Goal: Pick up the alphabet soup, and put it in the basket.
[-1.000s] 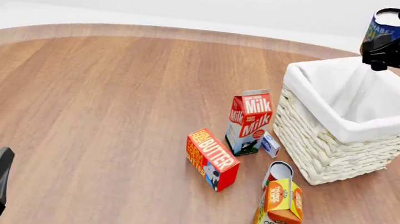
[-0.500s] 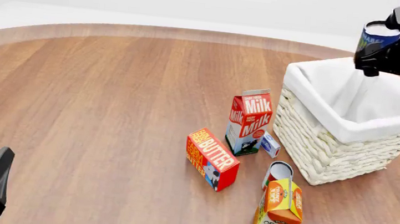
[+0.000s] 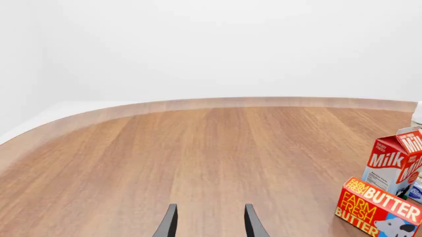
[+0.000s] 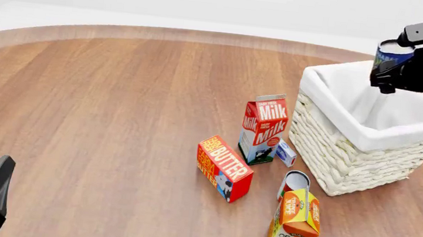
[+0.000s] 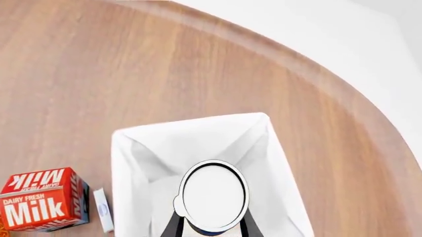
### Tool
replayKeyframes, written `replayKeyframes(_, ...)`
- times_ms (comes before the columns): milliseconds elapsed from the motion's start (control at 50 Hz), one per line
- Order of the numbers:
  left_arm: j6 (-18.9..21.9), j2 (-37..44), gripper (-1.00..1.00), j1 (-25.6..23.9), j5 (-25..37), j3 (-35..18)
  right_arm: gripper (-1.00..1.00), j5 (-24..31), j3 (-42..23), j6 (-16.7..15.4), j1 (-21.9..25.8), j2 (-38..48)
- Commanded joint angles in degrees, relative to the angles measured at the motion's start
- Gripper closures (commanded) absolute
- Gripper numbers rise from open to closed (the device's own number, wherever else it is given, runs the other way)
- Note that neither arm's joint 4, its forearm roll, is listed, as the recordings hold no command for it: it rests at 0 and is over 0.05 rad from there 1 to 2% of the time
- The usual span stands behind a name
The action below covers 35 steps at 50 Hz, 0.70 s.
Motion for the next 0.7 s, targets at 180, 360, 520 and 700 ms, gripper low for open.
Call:
replayKeyframes(180, 0.00, 0.00, -1.00, 0.00, 0.00, 0.00, 1.00, -0.93, 0.64, 0.68, -0.18, 2.35)
replayKeyframes(360, 0.00, 0.00, -1.00, 0.00, 0.00, 0.00, 1.00, -1.26, 0.85, 0.48, -0.21, 3.69)
replayKeyframes(520, 0.00, 0.00, -1.00, 0.00, 0.00, 0.00, 1.00, -1.13, 0.61, -0.18, -0.55, 4.89)
replayKeyframes(700, 0.00, 0.00, -1.00, 0.00, 0.00, 0.00, 1.00, -1.17, 0.34, -0.44, -0.92, 6.17)
